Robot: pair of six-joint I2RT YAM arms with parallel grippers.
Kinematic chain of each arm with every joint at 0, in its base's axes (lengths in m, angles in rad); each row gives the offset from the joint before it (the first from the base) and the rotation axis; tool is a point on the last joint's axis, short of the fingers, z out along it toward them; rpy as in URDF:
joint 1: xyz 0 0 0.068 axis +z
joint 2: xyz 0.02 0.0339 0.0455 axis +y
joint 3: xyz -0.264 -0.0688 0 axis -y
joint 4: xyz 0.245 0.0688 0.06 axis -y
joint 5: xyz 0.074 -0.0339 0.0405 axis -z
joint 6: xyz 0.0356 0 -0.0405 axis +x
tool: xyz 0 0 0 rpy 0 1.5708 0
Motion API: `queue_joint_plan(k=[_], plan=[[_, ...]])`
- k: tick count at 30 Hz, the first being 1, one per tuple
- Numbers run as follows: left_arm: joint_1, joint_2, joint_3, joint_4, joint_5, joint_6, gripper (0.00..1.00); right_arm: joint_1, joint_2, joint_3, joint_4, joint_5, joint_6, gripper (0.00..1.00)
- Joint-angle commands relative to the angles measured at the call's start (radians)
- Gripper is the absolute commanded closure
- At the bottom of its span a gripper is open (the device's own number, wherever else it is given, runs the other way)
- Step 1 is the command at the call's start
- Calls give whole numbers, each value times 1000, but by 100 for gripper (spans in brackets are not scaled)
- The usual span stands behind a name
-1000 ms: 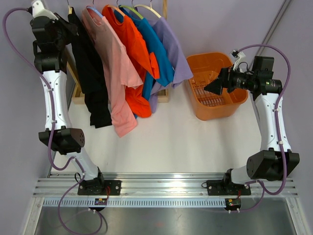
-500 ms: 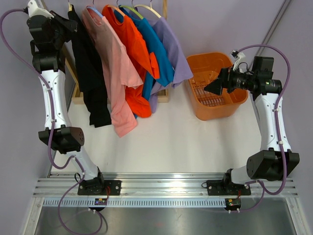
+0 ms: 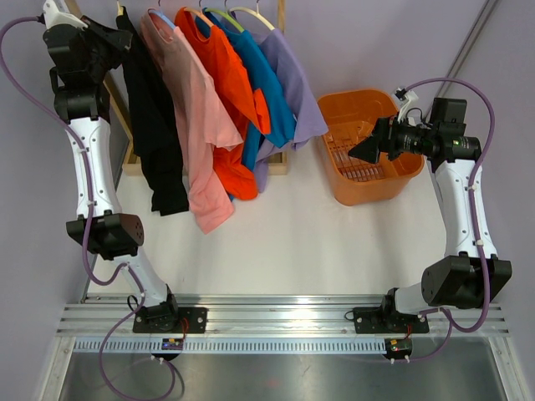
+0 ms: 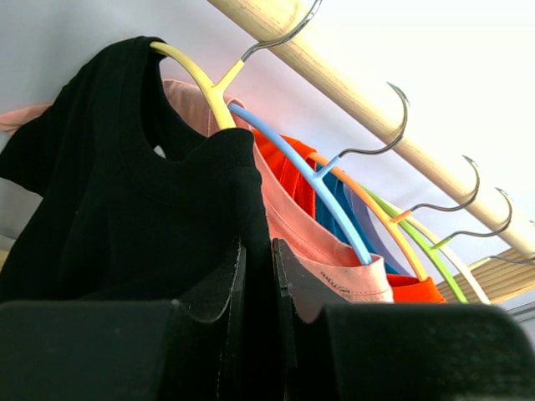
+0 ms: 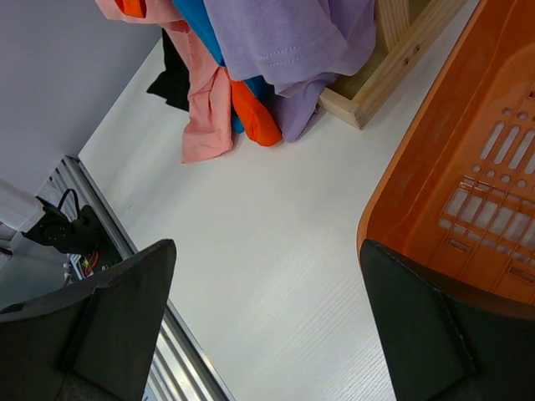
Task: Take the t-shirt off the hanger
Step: Pick up the hanger from the clothesline.
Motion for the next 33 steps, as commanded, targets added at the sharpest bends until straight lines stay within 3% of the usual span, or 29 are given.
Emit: queue_joint_plan(k=[1, 33], plan=[[4, -5, 86, 400, 42, -30, 100, -5, -37, -5, 26, -28, -12, 1], [0, -204, -118, 481, 23, -121, 100, -5, -37, -5, 38, -43, 1, 1]])
